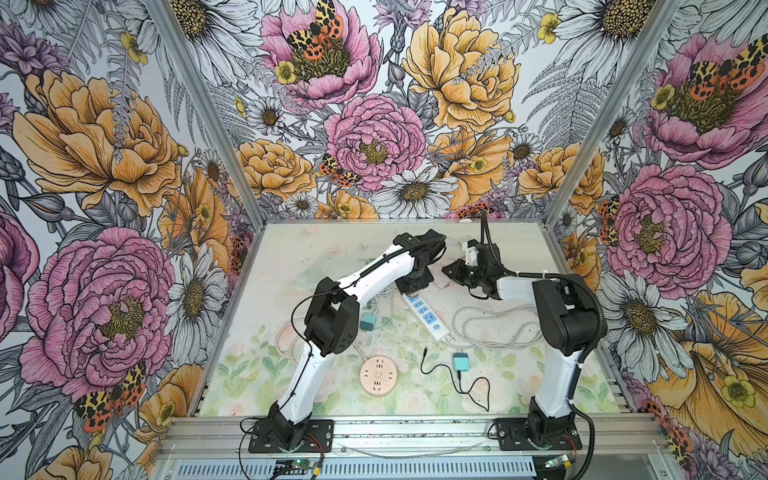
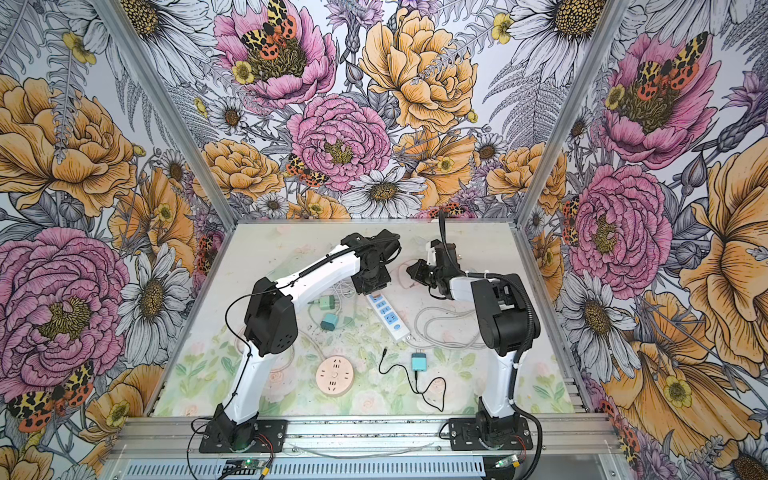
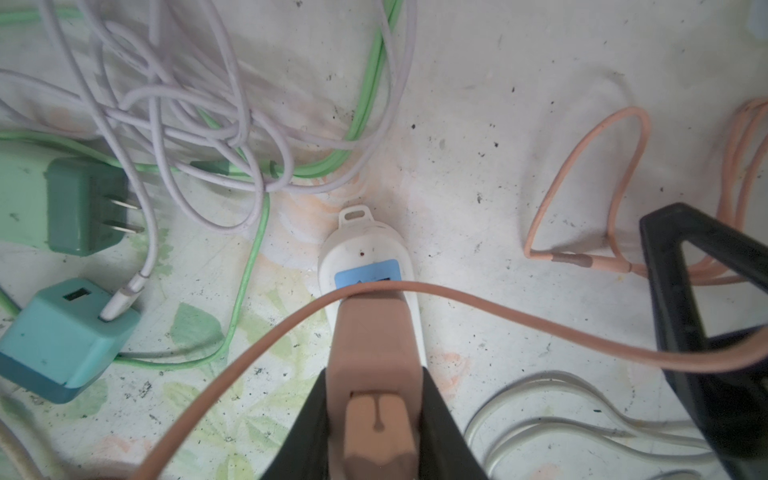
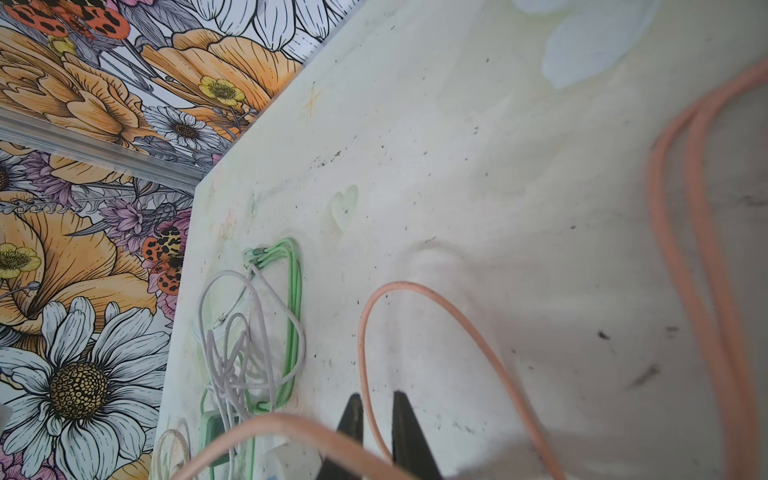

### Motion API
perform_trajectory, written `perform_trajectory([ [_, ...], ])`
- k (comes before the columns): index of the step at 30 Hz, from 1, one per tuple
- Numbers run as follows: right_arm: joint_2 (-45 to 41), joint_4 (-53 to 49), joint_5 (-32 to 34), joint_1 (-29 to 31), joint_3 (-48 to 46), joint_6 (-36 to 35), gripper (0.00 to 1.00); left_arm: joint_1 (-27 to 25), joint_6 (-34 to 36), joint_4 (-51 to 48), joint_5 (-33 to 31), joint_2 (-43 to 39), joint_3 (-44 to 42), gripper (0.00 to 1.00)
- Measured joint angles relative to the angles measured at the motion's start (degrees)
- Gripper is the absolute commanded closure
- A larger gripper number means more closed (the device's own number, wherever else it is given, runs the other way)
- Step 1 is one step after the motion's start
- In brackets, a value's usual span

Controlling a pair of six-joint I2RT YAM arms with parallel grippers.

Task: Insert the plug
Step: 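Align the pink charger's prongs over the strip's end socket with the left gripper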

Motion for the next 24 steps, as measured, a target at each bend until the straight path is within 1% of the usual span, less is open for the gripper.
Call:
perform_trajectory([
  [7,0.0,0.0,0.0,0.0,0.0,0.0,0.84,0.0,0.0,0.9,1.5,1.1,0.0,1.0],
  [24,0.0,0.0,0.0,0.0,0.0,0.0,0.84,0.6,-0.7,2.1,2.2,1.1,-0.6,1.0],
])
